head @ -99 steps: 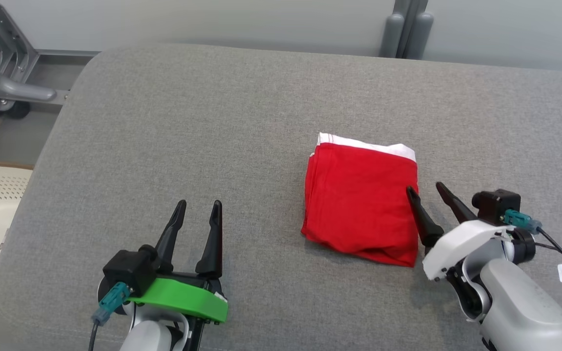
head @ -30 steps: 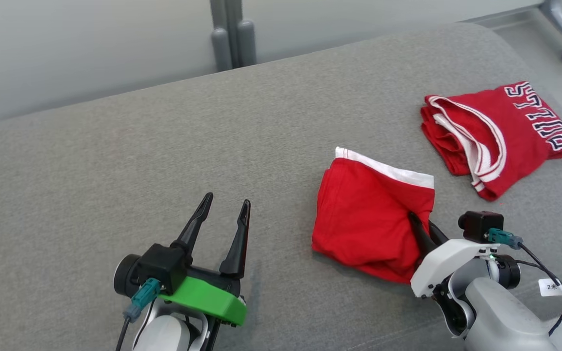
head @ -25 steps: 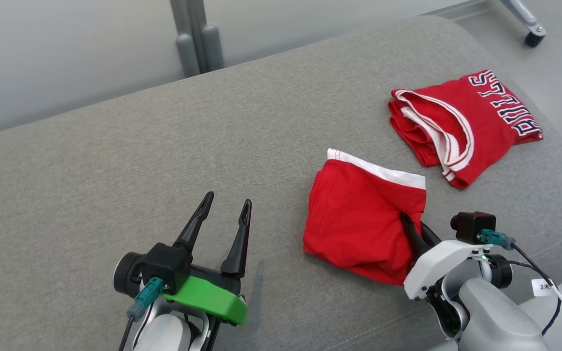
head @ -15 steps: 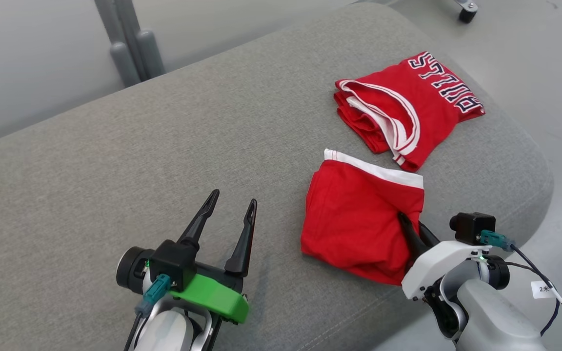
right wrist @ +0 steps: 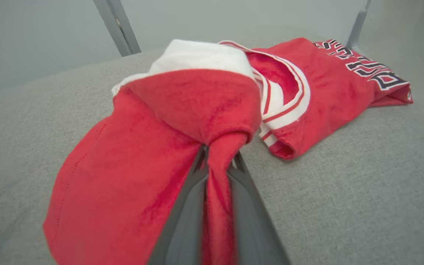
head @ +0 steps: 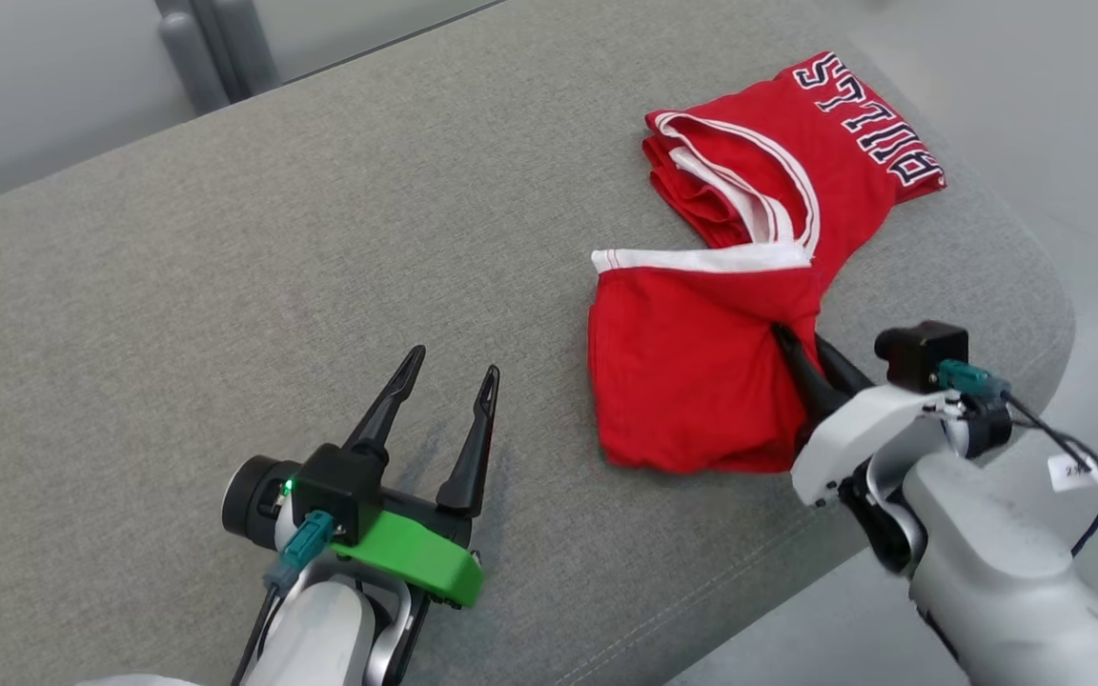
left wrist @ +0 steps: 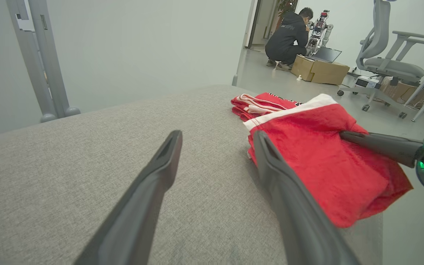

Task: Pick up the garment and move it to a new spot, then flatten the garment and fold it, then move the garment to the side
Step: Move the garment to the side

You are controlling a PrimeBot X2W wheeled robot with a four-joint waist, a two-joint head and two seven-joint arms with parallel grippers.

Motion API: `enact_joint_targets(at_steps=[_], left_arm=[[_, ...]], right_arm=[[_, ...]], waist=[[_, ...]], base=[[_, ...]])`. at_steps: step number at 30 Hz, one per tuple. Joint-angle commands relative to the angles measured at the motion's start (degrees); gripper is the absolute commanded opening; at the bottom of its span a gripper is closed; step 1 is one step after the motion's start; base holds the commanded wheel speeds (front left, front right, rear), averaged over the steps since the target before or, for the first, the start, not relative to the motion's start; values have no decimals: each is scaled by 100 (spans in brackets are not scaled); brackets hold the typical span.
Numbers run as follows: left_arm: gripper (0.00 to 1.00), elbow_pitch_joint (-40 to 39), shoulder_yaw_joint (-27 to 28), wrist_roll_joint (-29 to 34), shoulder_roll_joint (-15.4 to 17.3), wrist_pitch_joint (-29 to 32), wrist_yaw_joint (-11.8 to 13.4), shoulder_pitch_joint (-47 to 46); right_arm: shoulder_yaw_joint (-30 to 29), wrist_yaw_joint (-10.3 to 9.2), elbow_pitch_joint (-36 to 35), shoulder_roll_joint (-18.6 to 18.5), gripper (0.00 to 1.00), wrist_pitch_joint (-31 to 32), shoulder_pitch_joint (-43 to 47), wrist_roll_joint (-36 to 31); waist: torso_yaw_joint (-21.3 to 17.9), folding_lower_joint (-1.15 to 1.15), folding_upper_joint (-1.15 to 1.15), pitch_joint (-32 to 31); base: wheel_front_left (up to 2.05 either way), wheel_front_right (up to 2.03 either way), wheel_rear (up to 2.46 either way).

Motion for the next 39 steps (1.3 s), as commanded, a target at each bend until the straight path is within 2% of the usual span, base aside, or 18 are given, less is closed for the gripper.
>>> enact_joint_targets(at_steps=[1,8,11,20,26,34,35,36,37,39], left_arm=[[100,5,13,45,33,6,-28,-66],[100,30,-47,104,33,6,-48,-228],[100,69,-78,192,33,6,-67,-366],[100,55,-127,332,32,6,-91,-569],[100,33,-146,325,31,6,-99,-598],[100,42,-142,367,31,6,-103,-620],[100,43,-142,371,30,6,-104,-618],[100,43,-140,374,30,6,-104,-613],[100,42,-137,371,30,6,-104,-612],[100,47,-126,375,30,6,-104,-615]], right_arm=[[123,-6,-12,-117,0,-12,-255,-121],[619,-7,328,-686,0,56,-1391,-354],[803,-7,638,-988,0,142,-2007,-378],[1030,-8,1454,-1694,0,287,-2904,-359],[941,-8,2046,-1976,0,224,-3149,-310],[621,-8,2742,-2107,0,45,-3351,-486],[523,-8,2841,-2109,32,26,-3359,-495],[437,-8,2925,-2128,94,12,-3371,-551],[338,-8,2990,-2166,100,1,-3404,-616],[72,-8,3061,-2251,100,-17,-3459,-717]], waist=[[153,0,0,110],[536,0,0,456],[831,0,0,785],[1429,0,0,1284],[1652,0,0,1377],[1788,0,0,1442],[1797,0,0,1447],[1804,0,0,1449],[1808,0,0,1451],[1811,0,0,1446]], base=[[0,0,0],[0,0,0],[0,0,0],[0,0,0],[0,0,0],[0,0,0],[0,0,0],[0,0,0],[0,0,0],[0,0,0]])
